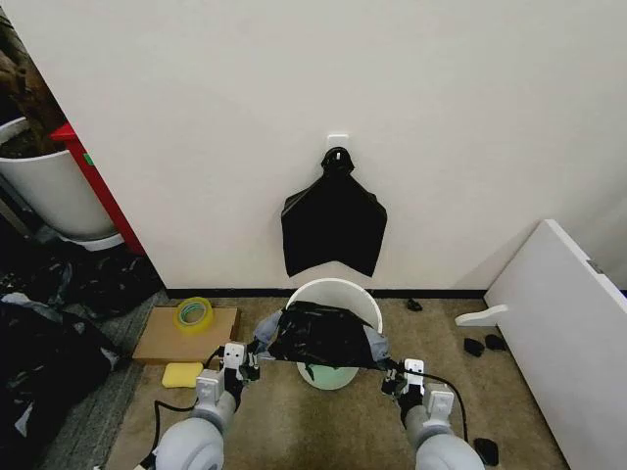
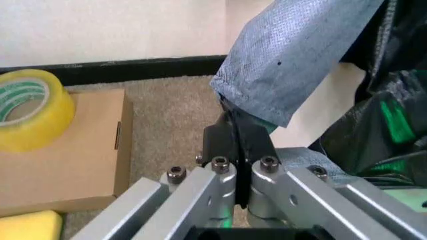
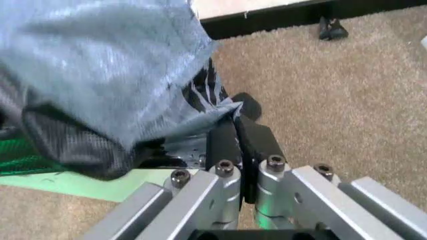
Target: Place the garbage bag over the trash bin.
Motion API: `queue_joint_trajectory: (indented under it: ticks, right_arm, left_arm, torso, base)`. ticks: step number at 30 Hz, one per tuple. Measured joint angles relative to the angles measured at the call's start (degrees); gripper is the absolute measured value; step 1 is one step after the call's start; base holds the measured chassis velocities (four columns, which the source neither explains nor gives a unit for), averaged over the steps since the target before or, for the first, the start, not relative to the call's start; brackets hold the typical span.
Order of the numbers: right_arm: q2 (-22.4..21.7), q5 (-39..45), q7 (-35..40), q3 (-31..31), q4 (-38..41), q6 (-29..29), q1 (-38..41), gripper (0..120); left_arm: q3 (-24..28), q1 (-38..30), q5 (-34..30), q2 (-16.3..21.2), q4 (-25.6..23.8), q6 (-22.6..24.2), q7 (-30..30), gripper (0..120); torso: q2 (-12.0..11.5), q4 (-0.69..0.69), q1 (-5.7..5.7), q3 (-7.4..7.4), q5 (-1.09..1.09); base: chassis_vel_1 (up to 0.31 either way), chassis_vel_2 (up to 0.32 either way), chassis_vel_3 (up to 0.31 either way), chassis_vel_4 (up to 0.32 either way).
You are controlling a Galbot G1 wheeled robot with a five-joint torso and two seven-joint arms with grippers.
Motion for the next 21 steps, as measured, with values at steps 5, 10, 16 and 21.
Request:
queue_joint_trajectory:
  ticks: [5, 10, 16, 21]
  right_arm:
    - [0.2, 0.0, 0.2, -0.4, -0.8, -0.1, 1.0, 0]
    - [0.4, 0.0, 0.2, -0.9, -1.3, 0.0, 1.6, 0]
    - [-0.3, -0.4, -0.2, -0.8, 1.7, 1.4, -0.8, 15]
    - [-1.1, -1.3, -1.1, 0.5, 5.0, 2.7, -4.9, 33]
  left_arm:
    - [0.1, -0.6, 0.3, -1.5, 1.6, -0.3, -0.2, 0]
    - [-0.4, -0.8, 0.4, -3.5, 2.4, -0.8, -0.6, 0]
    - [-1.8, 1.1, 0.1, -2.4, -1.1, -1.3, -0.3, 15]
    - [-3.6, 2.7, 0.5, -1.0, -3.6, -1.3, -0.4, 32]
  torso:
    - [0.0, 0.00, 0.00, 0.00, 0.00]
    - [0.0, 0.00, 0.00, 0.00, 0.00]
    - [0.0, 0.00, 0.00, 0.00, 0.00]
    - [0.0, -0.01, 0.00, 0.00, 0.01]
  base:
    - [0.000, 0.000, 0.000, 0.000]
    - [0.000, 0.000, 0.000, 0.000]
    - [0.000, 0.000, 0.000, 0.000]
    - [0.000, 0.000, 0.000, 0.000]
